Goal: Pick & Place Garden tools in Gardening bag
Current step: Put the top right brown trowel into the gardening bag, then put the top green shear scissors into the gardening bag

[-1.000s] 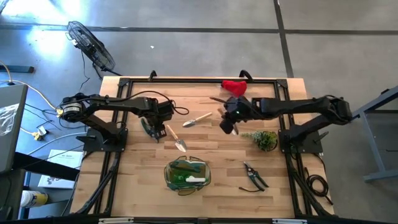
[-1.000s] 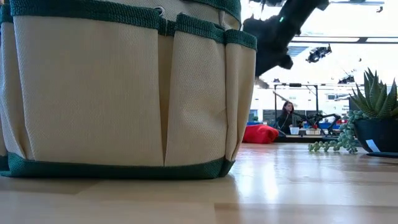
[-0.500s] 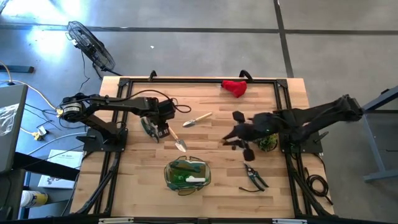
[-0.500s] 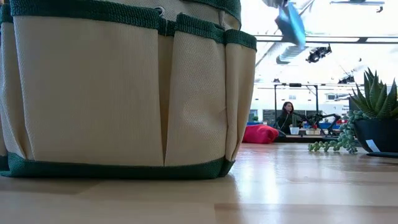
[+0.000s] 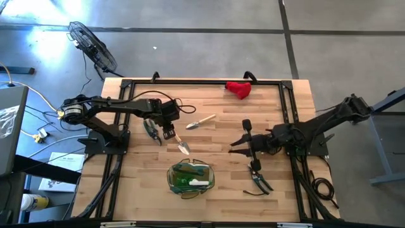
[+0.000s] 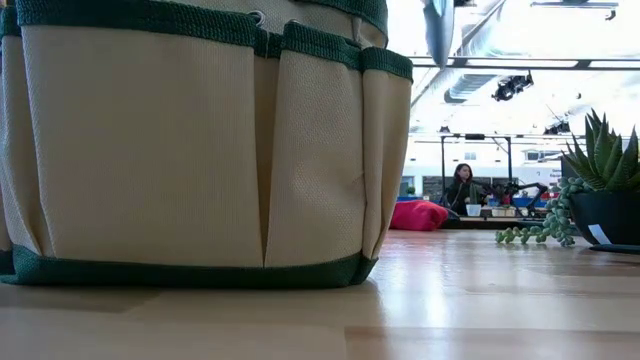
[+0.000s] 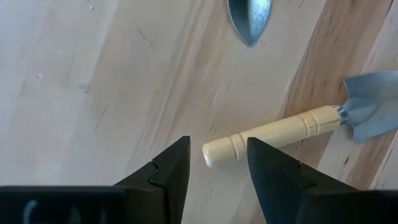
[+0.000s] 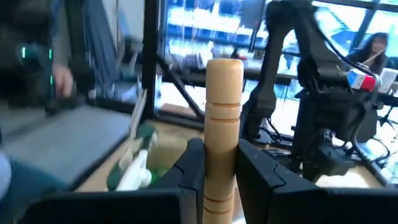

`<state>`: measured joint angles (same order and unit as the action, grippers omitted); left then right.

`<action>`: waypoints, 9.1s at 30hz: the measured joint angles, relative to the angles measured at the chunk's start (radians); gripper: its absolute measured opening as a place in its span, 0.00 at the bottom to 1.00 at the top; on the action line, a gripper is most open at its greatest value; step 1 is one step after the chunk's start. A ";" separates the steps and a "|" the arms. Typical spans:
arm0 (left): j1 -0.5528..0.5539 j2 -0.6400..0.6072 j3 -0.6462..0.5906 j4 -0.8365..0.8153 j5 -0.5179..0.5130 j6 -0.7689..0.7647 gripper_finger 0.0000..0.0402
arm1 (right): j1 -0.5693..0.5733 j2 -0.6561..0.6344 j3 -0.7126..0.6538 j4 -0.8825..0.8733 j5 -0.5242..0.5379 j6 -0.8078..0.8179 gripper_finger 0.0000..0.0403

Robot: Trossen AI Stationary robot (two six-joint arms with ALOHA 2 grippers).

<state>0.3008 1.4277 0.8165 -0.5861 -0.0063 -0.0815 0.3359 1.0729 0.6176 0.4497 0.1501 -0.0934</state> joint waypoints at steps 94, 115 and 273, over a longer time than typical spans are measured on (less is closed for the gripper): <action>0.000 0.000 0.001 0.035 0.183 -0.055 0.38 | -0.008 0.630 0.335 0.213 -0.280 0.364 0.13; -0.033 0.000 0.001 -0.089 0.375 -0.267 0.38 | 0.078 0.634 0.335 -0.004 0.063 0.332 0.13; -0.163 0.001 0.026 -0.458 -0.381 0.871 0.38 | -0.206 0.206 0.329 -0.373 -0.079 0.048 0.62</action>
<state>0.1383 1.4284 0.8421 -1.0446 -0.3868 0.7895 0.1303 1.2785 0.9470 0.0766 0.0711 -0.0456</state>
